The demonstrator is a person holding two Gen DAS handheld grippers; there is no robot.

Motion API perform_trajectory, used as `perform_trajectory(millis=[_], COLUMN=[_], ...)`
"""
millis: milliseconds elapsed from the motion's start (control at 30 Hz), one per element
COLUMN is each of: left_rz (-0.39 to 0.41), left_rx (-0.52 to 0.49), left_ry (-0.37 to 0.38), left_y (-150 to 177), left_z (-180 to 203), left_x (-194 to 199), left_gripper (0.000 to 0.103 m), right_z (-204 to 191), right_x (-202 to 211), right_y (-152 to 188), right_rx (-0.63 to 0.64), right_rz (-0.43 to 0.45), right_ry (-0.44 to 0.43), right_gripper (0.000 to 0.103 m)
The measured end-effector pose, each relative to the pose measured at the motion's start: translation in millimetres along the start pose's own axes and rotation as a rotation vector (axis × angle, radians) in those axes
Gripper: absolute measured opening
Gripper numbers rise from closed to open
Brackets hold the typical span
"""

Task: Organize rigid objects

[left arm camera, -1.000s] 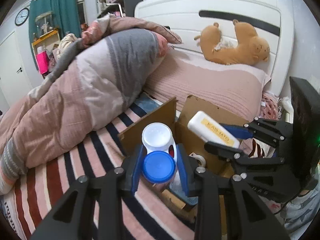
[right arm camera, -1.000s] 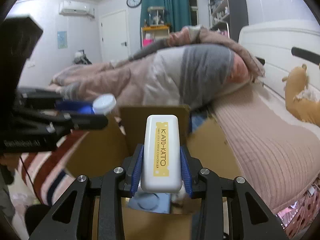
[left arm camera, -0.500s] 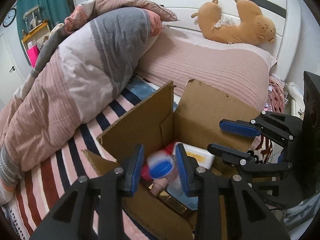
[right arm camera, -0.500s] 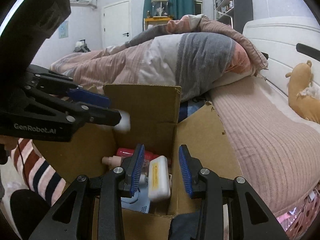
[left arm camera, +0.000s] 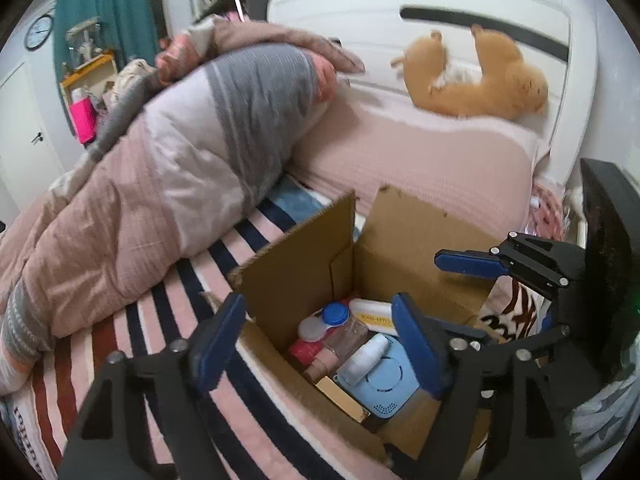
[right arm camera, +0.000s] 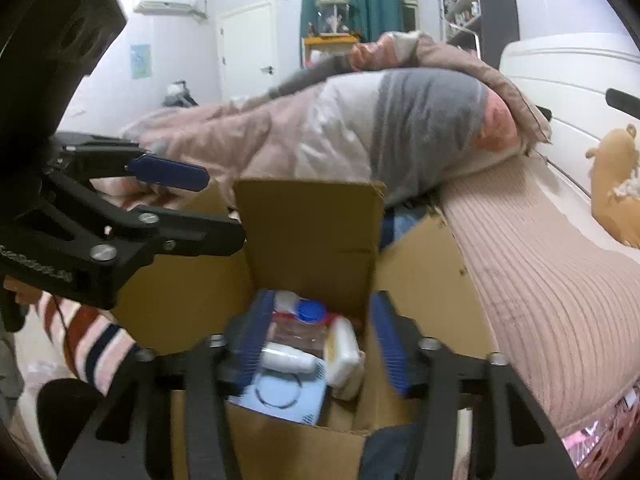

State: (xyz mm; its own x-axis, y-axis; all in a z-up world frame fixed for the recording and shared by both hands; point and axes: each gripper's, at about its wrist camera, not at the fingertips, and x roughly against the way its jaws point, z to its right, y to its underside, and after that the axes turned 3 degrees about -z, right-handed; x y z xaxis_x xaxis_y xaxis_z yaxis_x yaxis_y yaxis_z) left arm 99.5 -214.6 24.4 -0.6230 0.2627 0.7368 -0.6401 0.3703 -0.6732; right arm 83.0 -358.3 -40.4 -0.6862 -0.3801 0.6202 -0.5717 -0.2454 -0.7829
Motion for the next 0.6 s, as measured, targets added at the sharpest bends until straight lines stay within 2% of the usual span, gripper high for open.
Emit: perform_trajectory(millis=[67,133,367,467,600], left_rz=[0.031,0.069,0.159,0.205,0.240], left_rx=[0.028,0.056,0.202,0.273,0.358], left_ry=[-0.032,-0.084,-0.218,-0.270,-0.282], left_y=[5,12,50,68,84], left_z=[-5,-11,-42,-54,-66], left_x=[13,29,73,85,91], left_gripper=[0.083,0.085,0.087,0.093,0.093], right_z=[-6,-12,-28,-38,-49], right_x=[6,10,36,47,52], right_y=[-5,-10,-29,-33,-36], right_rx=[0.025,0.054,0.098,0.124,0.144], right_rz=[0.020,0.036,0.158,0.237,0.293], right_ry=[-0.011,-0.013,-0.105,-0.157,-0.218], right_gripper=[0.055,0.060,0.091,0.103,0.103])
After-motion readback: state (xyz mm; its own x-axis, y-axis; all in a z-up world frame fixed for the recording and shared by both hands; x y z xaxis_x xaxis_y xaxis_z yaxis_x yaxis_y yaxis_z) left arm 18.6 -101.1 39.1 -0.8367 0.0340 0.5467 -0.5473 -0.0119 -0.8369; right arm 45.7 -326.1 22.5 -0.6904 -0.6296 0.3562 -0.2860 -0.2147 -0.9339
